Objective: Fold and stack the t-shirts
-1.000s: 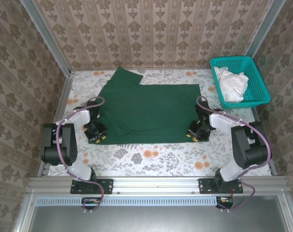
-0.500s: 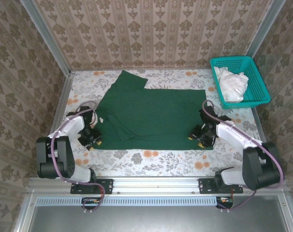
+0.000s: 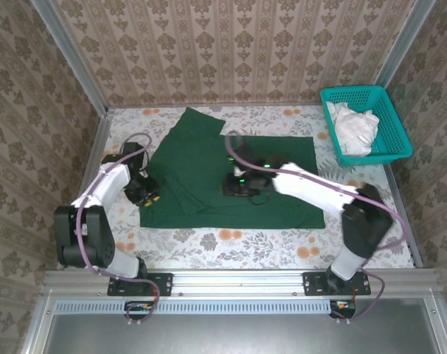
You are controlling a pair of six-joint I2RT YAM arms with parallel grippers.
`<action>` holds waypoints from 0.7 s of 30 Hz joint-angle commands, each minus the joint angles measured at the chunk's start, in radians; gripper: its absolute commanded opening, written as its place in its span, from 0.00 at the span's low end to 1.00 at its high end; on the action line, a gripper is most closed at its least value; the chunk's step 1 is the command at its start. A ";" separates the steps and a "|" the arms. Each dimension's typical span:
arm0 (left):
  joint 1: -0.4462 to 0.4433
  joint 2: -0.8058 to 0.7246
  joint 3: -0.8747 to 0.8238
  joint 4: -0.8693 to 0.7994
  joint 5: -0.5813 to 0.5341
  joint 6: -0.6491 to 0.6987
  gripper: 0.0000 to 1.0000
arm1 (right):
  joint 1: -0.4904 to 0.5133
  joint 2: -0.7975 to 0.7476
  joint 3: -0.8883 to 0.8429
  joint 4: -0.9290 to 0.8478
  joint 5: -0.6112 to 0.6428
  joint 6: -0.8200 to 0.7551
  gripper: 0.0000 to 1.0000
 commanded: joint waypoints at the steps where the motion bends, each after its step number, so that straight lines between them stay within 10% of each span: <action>1: 0.011 0.047 -0.022 0.028 0.029 0.027 0.21 | 0.082 0.159 0.187 -0.083 -0.014 -0.104 0.40; 21: 0.126 0.101 -0.102 0.099 0.088 0.081 0.21 | 0.189 0.688 0.808 -0.410 0.043 -0.164 0.39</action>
